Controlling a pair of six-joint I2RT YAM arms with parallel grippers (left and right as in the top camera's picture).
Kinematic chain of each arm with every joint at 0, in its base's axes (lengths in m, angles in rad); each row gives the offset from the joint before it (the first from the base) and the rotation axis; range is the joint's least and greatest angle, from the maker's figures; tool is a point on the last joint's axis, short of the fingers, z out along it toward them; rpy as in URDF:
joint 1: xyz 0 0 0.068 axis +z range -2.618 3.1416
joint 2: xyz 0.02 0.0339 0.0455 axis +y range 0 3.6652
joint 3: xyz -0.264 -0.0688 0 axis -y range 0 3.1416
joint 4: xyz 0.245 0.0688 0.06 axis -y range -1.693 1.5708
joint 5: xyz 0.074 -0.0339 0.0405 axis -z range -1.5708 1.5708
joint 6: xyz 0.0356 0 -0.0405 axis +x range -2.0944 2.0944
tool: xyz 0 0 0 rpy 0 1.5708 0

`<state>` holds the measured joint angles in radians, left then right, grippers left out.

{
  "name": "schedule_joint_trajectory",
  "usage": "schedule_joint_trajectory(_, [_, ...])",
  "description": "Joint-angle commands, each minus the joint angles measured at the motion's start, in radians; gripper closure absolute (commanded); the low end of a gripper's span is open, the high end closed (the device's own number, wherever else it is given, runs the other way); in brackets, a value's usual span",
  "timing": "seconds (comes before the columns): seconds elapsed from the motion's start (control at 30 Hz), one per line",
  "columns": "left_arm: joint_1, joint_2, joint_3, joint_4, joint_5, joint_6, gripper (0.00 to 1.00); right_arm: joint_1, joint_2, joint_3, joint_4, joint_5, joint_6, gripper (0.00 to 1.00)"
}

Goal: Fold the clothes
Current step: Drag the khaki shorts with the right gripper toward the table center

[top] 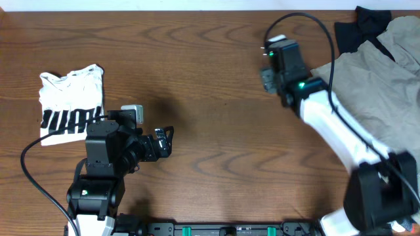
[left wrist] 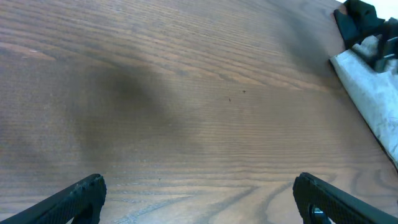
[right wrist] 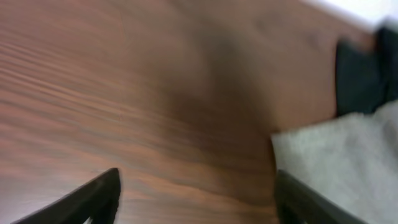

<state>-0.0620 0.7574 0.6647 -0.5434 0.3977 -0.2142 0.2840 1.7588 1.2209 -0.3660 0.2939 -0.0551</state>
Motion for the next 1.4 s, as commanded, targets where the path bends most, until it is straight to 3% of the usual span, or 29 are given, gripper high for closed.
schedule_joint_trajectory(0.0, [-0.002, 0.0, 0.02, -0.002, 0.014, -0.013, 0.02, -0.094, 0.096, -0.006, 0.019, -0.025, 0.002, 0.2])
schedule_joint_trajectory(0.3, [-0.002, 0.0, 0.02, -0.002, 0.014, -0.013, 0.02, -0.29, 0.302, -0.006, 0.121, -0.045, 0.002, 0.23])
schedule_joint_trajectory(0.6, [-0.002, 0.0, 0.02, -0.002, 0.014, -0.013, 0.02, -0.412, 0.39, -0.006, 0.175, -0.045, 0.003, 0.26])
schedule_joint_trajectory(0.73, [-0.002, 0.0, 0.02, -0.002, 0.014, -0.013, 0.02, -0.45, 0.404, -0.006, 0.169, -0.064, 0.003, 0.42])
schedule_joint_trajectory(0.87, [-0.002, 0.0, 0.02, -0.002, 0.014, -0.013, 0.02, -0.453, 0.401, -0.005, 0.159, -0.068, 0.002, 0.77])
schedule_joint_trajectory(0.97, [-0.002, 0.0, 0.02, -0.002, 0.014, -0.013, 0.02, -0.437, 0.377, -0.005, 0.138, -0.085, 0.002, 0.98])
schedule_joint_trajectory(1.23, [-0.002, 0.0, 0.02, -0.002, 0.014, -0.013, 0.02, -0.328, 0.091, 0.031, 0.07, -0.116, -0.022, 0.99])
schedule_joint_trajectory(1.37, [-0.002, 0.0, 0.02, -0.002, 0.014, -0.013, 0.02, -0.213, -0.101, 0.078, 0.019, -0.265, -0.029, 0.99])
